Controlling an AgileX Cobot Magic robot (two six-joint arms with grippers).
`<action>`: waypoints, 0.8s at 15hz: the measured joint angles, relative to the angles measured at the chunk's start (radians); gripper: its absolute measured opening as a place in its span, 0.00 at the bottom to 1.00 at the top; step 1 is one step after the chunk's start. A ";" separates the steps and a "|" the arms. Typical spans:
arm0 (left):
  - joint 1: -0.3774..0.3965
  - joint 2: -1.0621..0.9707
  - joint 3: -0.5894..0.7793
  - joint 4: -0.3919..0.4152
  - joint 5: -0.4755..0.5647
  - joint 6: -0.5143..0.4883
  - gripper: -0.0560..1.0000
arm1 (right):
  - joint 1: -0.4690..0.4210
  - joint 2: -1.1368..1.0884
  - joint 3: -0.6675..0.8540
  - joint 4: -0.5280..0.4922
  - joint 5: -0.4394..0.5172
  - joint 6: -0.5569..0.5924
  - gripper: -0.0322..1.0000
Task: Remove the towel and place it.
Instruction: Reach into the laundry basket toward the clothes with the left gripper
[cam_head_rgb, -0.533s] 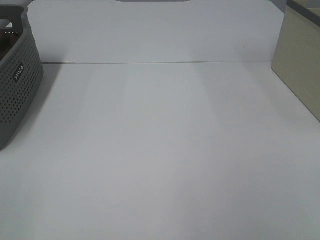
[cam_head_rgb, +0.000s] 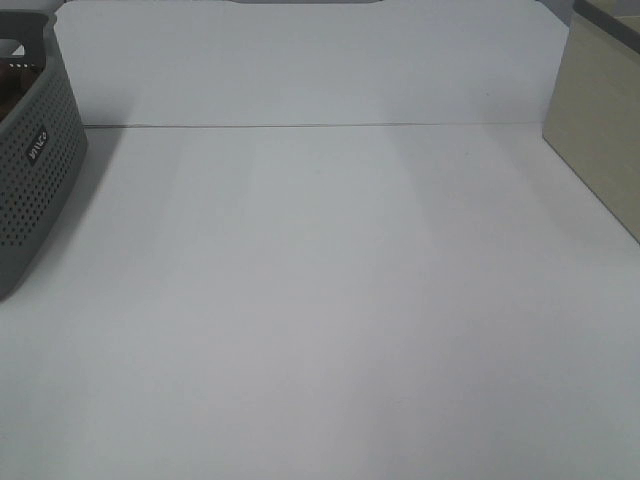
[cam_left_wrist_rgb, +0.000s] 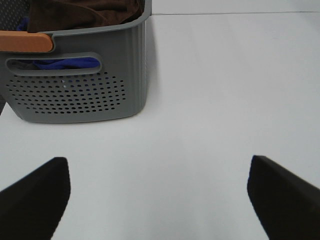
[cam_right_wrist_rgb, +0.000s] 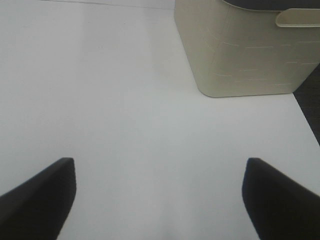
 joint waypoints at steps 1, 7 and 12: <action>0.000 0.000 0.000 0.000 0.000 0.000 0.89 | 0.000 0.000 0.000 0.000 0.000 0.000 0.87; 0.000 0.000 0.000 0.000 0.000 0.000 0.89 | 0.000 0.000 0.000 0.000 0.000 0.000 0.87; 0.000 0.000 0.000 0.000 0.000 0.000 0.89 | 0.000 0.000 0.000 0.000 0.000 0.000 0.87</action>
